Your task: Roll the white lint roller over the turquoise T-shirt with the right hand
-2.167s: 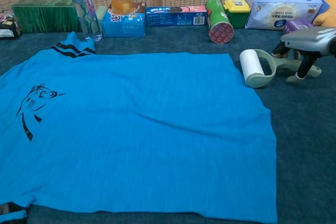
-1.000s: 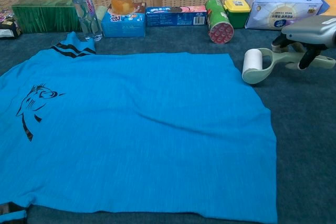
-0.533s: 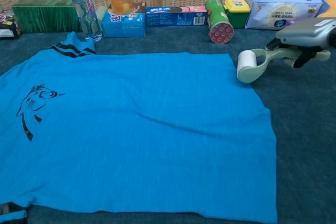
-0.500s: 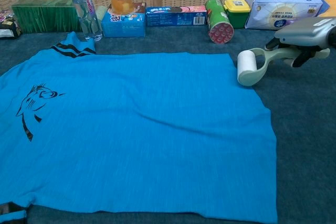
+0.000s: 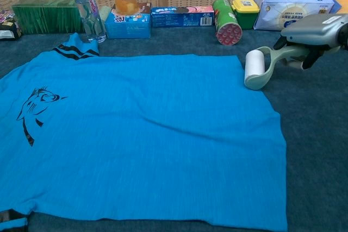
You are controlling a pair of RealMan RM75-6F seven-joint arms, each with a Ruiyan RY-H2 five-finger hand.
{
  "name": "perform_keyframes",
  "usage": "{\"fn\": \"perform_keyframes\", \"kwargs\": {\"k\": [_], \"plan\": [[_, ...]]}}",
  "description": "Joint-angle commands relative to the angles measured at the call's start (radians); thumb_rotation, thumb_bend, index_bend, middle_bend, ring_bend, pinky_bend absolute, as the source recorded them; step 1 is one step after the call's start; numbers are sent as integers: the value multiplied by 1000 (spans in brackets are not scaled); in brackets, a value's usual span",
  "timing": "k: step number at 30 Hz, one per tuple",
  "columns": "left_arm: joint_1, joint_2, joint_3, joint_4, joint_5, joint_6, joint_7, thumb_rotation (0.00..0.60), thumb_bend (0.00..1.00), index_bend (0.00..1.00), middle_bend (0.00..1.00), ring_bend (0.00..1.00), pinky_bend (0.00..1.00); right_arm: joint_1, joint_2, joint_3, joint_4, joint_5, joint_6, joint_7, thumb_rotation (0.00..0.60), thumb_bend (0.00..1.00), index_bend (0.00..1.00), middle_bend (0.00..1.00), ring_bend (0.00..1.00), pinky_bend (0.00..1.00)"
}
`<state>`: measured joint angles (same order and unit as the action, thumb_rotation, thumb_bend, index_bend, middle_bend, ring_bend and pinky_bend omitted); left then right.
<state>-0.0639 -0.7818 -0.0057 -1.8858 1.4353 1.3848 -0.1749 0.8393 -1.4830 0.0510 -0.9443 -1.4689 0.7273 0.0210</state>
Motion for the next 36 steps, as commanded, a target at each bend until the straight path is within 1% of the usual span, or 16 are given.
{"fn": "perform_keyframes", "kwargs": {"k": [1,4,7,9,12,15,17,20,23,25,26,28,29,32,34,36], "plan": [[-1,-2,0,-1,0,-1,0,600,90,0,0,0,18,8,2,-10,15,-26,9,37,600,289,570,774,827,1000],[-2,-3,-1,-3,3,0,4,600,90,0,0,0,17,12,1,-16,26,-38,14,54,600,141,616,774,827,1000],[-2,-3,-1,-6,2,0,6,600,90,0,0,0,18,14,-2,-18,36,-46,22,64,600,52,674,775,828,1000],[-2,-3,-1,-9,1,0,8,600,90,0,0,0,18,15,-5,-21,46,-52,29,67,600,31,723,779,833,1000],[-2,-3,-1,-12,0,-1,9,600,90,0,0,0,18,14,-12,-23,61,-58,42,63,600,30,776,789,847,1000],[-2,-2,-1,-16,1,0,10,600,90,0,0,0,18,10,-19,-26,73,-62,54,68,600,46,796,800,866,1000],[-2,-2,0,-17,2,1,12,600,90,0,0,0,18,8,-20,-28,75,-63,57,75,600,91,797,802,872,1000],[-2,-2,0,-21,2,1,14,600,90,0,0,0,18,7,-20,-34,78,-70,62,82,600,206,797,804,888,1000],[-4,-1,-1,-24,5,0,17,600,90,0,0,0,18,6,-20,-38,82,-72,63,88,600,347,798,808,906,1000],[-5,-1,-1,-28,6,-1,20,600,89,0,0,0,18,6,-19,-40,83,-73,60,96,600,489,800,810,916,1000],[-6,-1,0,-29,6,-2,21,600,89,0,0,0,18,6,-18,-41,83,-73,58,101,600,522,802,811,918,1000],[-6,-1,0,-32,7,-3,25,600,90,0,0,0,18,8,-15,-45,82,-77,55,114,600,652,810,816,925,1000],[-6,-1,1,-34,7,-3,27,600,90,0,0,0,18,10,-12,-47,81,-78,49,120,600,697,814,819,928,1000],[-7,-1,1,-38,8,-3,29,600,90,0,0,0,18,14,-3,-50,72,-80,43,142,600,900,833,828,932,1000],[-7,-1,1,-42,8,-4,29,600,90,0,0,0,18,16,7,-50,63,-83,46,159,600,977,843,832,931,1000],[-7,-1,2,-45,9,-4,28,600,90,0,0,0,18,15,16,-43,49,-72,42,184,600,1000,855,835,932,1000]]}}
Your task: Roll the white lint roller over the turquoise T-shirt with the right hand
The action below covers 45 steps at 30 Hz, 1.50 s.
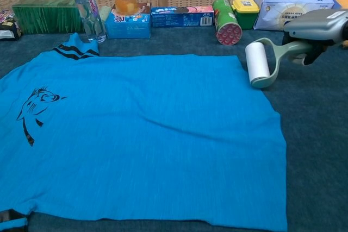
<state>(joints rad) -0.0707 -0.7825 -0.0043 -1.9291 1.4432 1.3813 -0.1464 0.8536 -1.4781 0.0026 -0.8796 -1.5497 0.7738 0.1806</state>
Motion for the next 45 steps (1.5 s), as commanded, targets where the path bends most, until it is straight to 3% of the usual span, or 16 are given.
{"fn": "perform_keyframes", "kwargs": {"k": [1,8,18,22,35,45], "plan": [[0,0,1,-4,2,-1,-2,600,90,0,0,0,18,0,20,15,-33,27,-18,51,600,1000,860,835,934,1000],[-1,-1,1,-8,7,1,-6,600,90,0,0,0,18,21,158,74,-203,133,-141,189,600,1000,864,835,938,1000],[-12,-15,-2,-7,11,-10,-3,600,90,0,0,0,18,85,358,90,-410,156,-322,279,600,1000,867,834,941,1000],[-17,-24,-4,-10,12,-14,-2,600,90,0,0,0,18,122,399,86,-450,126,-375,261,600,1000,869,833,941,1000],[-19,-47,-5,1,5,-15,-10,600,89,0,0,0,18,246,405,64,-556,57,-515,123,600,1000,872,834,944,1000],[-21,-63,-3,8,2,-19,-16,600,90,0,0,0,18,310,341,80,-537,94,-528,-19,600,1000,877,834,944,1000]]}}
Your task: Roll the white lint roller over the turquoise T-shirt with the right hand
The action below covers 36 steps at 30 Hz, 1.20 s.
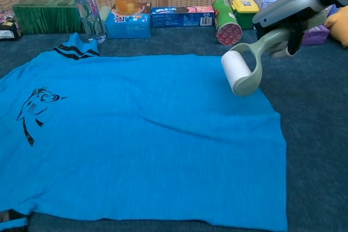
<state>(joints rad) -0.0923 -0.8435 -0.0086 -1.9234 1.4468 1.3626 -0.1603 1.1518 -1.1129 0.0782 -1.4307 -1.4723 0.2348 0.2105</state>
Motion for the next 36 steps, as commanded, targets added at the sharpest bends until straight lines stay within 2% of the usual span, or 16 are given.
{"fn": "perform_keyframes", "kwargs": {"k": [1,8,12,23,25,30,36], "plan": [[1,-3,2,3,-2,-2,-3,600,90,0,0,0,18,15,-31,5,18,23,16,-65,600,1000,878,834,944,1000],[4,-4,3,10,5,7,-11,600,90,0,0,0,18,41,-116,-8,82,119,40,-226,600,1000,879,836,944,1000],[13,0,7,18,2,14,-21,600,90,0,0,0,18,49,-164,-30,135,211,63,-308,600,1000,880,836,944,1000],[21,2,13,47,1,14,-56,600,90,0,0,0,17,92,-251,-166,211,512,164,-565,600,1000,884,836,948,1000],[22,2,13,51,2,14,-61,600,90,0,0,0,18,106,-264,-199,209,576,203,-634,600,1000,884,836,949,1000],[18,-1,12,62,4,8,-73,600,90,0,0,0,18,178,-290,-289,145,824,297,-826,600,1000,884,836,949,1000],[13,-5,12,70,10,1,-84,600,91,0,0,0,18,286,-324,-357,67,1096,386,-991,600,1000,884,836,949,1000]]}}
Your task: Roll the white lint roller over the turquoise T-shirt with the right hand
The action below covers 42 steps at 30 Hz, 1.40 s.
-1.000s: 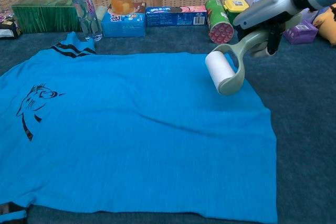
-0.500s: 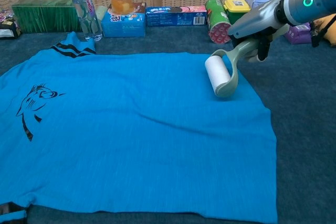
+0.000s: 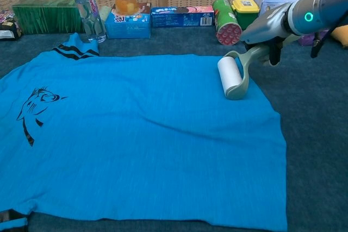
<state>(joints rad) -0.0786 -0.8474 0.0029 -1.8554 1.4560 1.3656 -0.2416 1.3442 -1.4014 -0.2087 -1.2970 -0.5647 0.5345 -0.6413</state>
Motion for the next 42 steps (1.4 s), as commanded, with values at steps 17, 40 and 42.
{"fn": "perform_keyframes", "kwargs": {"k": [17,40,42], "plan": [[2,-13,1,11,-11,-5,-13,600,90,0,0,0,18,285,-133,-101,-73,543,160,-381,600,1000,884,836,950,1000],[0,-32,-2,-1,-26,-11,7,600,90,0,0,0,18,476,-209,-88,-21,898,136,-673,600,1000,884,837,952,1000],[0,-31,-3,1,-30,-13,3,600,90,0,0,0,18,484,-208,-88,-9,923,127,-691,600,1000,884,836,952,1000]]}}
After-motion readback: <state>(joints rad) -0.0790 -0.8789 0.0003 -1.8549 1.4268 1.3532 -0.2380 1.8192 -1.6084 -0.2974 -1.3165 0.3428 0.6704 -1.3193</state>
